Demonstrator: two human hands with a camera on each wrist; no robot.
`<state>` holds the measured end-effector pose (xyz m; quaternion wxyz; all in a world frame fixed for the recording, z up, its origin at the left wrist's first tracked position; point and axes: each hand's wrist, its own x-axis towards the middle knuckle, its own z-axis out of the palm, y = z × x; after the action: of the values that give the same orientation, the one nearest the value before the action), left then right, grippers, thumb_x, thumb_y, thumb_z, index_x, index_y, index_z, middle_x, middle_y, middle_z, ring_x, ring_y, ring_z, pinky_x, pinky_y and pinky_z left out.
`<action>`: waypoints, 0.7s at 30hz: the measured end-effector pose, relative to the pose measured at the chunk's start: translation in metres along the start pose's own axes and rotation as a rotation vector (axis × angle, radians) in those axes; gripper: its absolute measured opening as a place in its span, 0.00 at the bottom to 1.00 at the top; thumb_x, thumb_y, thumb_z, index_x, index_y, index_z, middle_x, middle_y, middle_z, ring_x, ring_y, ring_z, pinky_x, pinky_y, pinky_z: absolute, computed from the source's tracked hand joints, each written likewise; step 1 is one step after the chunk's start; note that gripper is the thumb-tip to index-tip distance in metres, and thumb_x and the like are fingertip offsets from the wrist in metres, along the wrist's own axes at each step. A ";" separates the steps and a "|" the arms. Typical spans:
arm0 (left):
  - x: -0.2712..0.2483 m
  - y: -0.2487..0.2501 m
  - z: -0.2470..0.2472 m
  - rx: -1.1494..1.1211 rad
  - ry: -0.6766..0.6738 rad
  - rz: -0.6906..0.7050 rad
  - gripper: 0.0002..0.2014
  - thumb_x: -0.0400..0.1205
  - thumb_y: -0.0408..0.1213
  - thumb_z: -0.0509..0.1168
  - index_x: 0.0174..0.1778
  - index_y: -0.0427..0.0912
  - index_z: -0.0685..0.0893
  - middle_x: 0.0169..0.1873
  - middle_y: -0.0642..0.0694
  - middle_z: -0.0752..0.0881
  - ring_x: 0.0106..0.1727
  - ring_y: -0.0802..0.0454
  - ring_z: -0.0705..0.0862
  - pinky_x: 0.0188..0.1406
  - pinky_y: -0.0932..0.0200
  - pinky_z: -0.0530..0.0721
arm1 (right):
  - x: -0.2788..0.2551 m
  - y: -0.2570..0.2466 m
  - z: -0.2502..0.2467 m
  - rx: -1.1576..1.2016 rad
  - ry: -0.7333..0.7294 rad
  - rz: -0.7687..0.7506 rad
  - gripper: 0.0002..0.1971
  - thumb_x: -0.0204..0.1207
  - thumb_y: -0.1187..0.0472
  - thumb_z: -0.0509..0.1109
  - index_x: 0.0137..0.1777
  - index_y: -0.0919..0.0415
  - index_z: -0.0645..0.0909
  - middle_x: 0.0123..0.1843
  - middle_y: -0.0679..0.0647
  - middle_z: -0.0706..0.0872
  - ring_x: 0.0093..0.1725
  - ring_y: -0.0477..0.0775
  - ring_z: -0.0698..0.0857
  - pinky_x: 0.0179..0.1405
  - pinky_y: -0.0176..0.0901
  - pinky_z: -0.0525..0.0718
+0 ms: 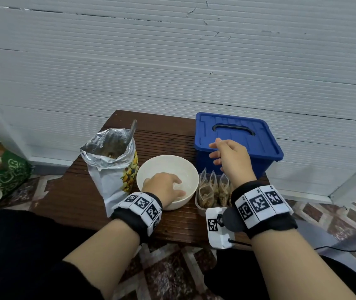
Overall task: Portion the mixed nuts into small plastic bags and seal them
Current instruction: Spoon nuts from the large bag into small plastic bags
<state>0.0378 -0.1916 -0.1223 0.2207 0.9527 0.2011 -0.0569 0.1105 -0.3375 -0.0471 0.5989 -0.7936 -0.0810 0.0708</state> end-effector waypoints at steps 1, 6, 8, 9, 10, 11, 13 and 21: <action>0.000 0.000 0.001 -0.031 0.011 -0.009 0.21 0.80 0.54 0.67 0.68 0.54 0.82 0.69 0.51 0.81 0.71 0.48 0.76 0.71 0.52 0.71 | 0.001 0.000 0.001 -0.001 -0.001 -0.001 0.14 0.85 0.51 0.58 0.46 0.54 0.83 0.38 0.50 0.84 0.37 0.46 0.79 0.34 0.38 0.73; 0.001 -0.002 -0.001 -0.209 0.102 -0.006 0.17 0.86 0.51 0.59 0.65 0.49 0.86 0.62 0.44 0.85 0.64 0.45 0.82 0.64 0.54 0.78 | 0.003 -0.001 0.006 -0.015 -0.011 0.003 0.14 0.85 0.51 0.58 0.47 0.54 0.83 0.39 0.50 0.84 0.38 0.46 0.79 0.35 0.37 0.73; 0.002 -0.004 -0.003 -0.251 0.160 0.041 0.17 0.86 0.50 0.59 0.62 0.48 0.87 0.60 0.44 0.85 0.61 0.46 0.82 0.62 0.55 0.77 | 0.003 0.000 0.008 -0.037 -0.030 0.005 0.13 0.85 0.51 0.58 0.46 0.53 0.83 0.39 0.50 0.84 0.38 0.46 0.80 0.36 0.38 0.73; 0.002 -0.005 -0.005 -0.289 0.197 0.066 0.16 0.86 0.49 0.60 0.61 0.48 0.88 0.58 0.44 0.85 0.60 0.47 0.82 0.61 0.55 0.77 | 0.003 0.000 0.009 -0.049 -0.045 0.005 0.13 0.85 0.51 0.59 0.45 0.53 0.83 0.39 0.49 0.84 0.39 0.46 0.80 0.37 0.38 0.74; 0.001 -0.005 -0.007 -0.357 0.240 0.084 0.15 0.86 0.47 0.61 0.61 0.47 0.88 0.56 0.44 0.86 0.58 0.48 0.83 0.61 0.55 0.78 | 0.003 0.000 0.010 -0.062 -0.061 0.004 0.13 0.84 0.52 0.60 0.45 0.53 0.84 0.39 0.49 0.84 0.40 0.47 0.80 0.40 0.39 0.75; 0.000 -0.004 -0.010 -0.459 0.280 0.090 0.13 0.85 0.45 0.62 0.59 0.46 0.87 0.51 0.46 0.87 0.55 0.50 0.84 0.60 0.55 0.79 | 0.003 0.000 0.011 -0.077 -0.080 0.001 0.12 0.84 0.53 0.61 0.45 0.54 0.84 0.39 0.49 0.85 0.41 0.48 0.81 0.43 0.40 0.77; -0.003 0.001 -0.015 -0.709 0.356 0.099 0.05 0.85 0.40 0.64 0.53 0.47 0.84 0.41 0.49 0.88 0.45 0.55 0.86 0.55 0.55 0.81 | 0.002 0.001 0.014 -0.107 -0.127 0.000 0.12 0.83 0.54 0.63 0.44 0.54 0.85 0.40 0.50 0.86 0.44 0.49 0.82 0.50 0.42 0.80; -0.013 0.020 -0.036 -1.405 0.428 0.093 0.02 0.88 0.34 0.57 0.54 0.40 0.71 0.38 0.50 0.90 0.40 0.57 0.91 0.38 0.65 0.85 | -0.007 -0.005 0.017 -0.142 -0.388 0.052 0.14 0.76 0.47 0.71 0.50 0.57 0.88 0.47 0.50 0.90 0.45 0.44 0.86 0.43 0.38 0.76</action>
<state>0.0352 -0.1965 -0.0800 0.7372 0.5846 0.1881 0.2819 0.0997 -0.3218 -0.0472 0.5127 -0.8069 -0.1793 0.2320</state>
